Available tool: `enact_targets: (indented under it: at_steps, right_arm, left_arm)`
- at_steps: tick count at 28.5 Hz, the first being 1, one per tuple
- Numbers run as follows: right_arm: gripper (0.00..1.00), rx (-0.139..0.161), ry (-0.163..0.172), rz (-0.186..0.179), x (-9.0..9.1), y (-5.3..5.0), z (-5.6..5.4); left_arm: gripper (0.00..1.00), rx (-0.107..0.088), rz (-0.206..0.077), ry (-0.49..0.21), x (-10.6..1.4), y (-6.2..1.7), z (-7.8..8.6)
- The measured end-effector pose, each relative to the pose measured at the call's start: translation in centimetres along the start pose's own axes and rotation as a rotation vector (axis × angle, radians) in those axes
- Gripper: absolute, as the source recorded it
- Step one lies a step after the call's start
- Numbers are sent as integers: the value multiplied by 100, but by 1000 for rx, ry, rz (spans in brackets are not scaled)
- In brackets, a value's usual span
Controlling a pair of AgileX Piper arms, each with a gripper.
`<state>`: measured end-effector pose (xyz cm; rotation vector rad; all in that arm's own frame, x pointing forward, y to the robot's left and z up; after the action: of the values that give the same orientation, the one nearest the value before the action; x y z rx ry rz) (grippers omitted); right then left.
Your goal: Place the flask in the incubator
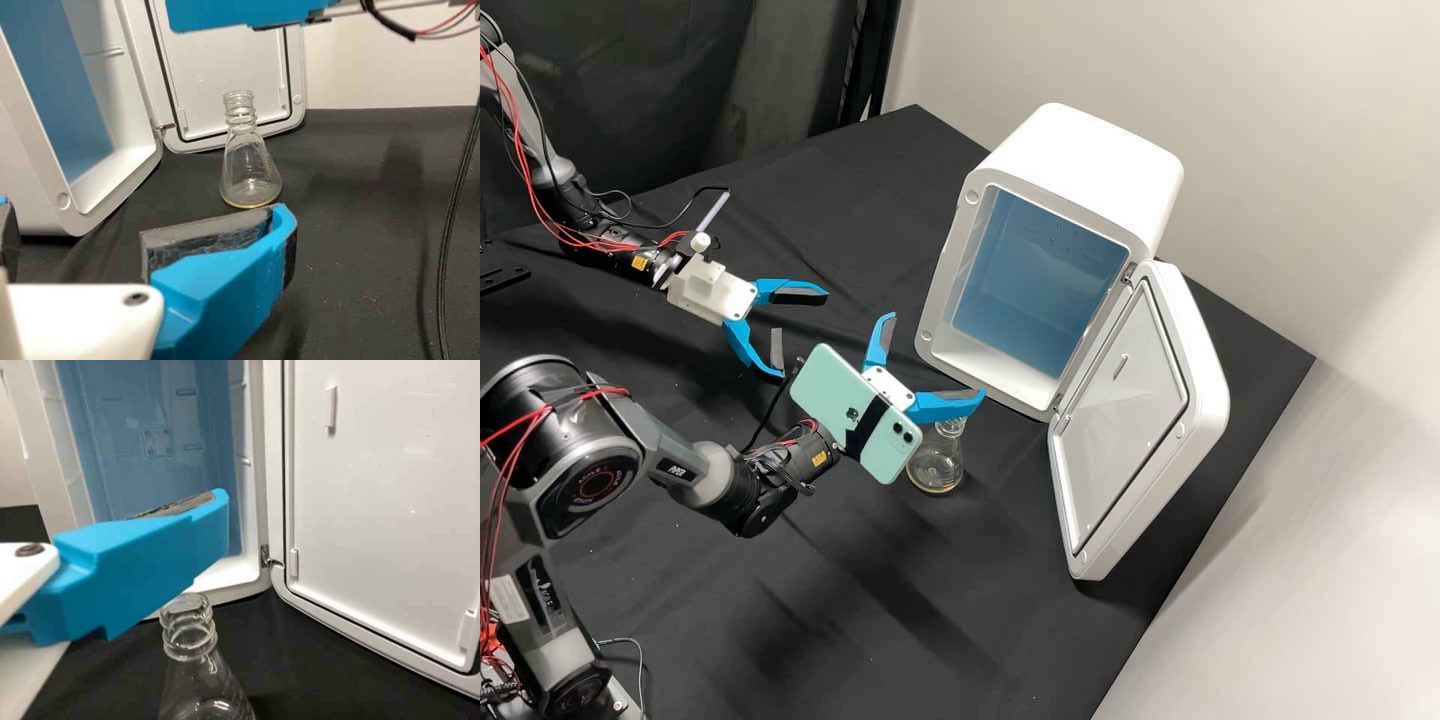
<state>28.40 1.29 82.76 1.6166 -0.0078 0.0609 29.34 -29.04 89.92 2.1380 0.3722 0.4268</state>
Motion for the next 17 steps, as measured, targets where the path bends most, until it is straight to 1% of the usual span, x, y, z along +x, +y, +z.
enact_targets:
  at_steps: [1, 2, 4, 6, 7, 8, 12, 13, 17]
  right_arm:
    - [100, -7, -4, -8, -2, -30, 22]
    - [100, -30, -8, -18, 1, -86, 47]
    - [100, -77, -20, -39, 18, -159, 85]
    - [100, -109, -41, -65, 36, -238, 164]
    - [100, -125, -58, -83, 46, -294, 227]
    - [100, -135, -69, -96, 50, -325, 262]
    - [100, -152, -117, -135, 59, -435, 402]
    - [100, -151, -123, -141, 59, -453, 422]
    - [100, -145, -159, -138, 56, -452, 511]
  left_arm:
    - [100, 0, 0, 0, 0, 0, 0]
    - [100, 0, 0, 0, 0, 0, 0]
    - [100, 0, 0, 0, 0, 0, 0]
    - [100, 0, 0, 0, 0, 0, 0]
    - [100, 0, 0, 0, 0, 0, 0]
    - [100, 0, 0, 0, 0, 0, 0]
    - [100, 0, 1, 0, -1, 4, 1]
    - [100, 0, 1, 0, -1, 4, 1]
    - [100, 3, 12, -2, -13, 44, 7]
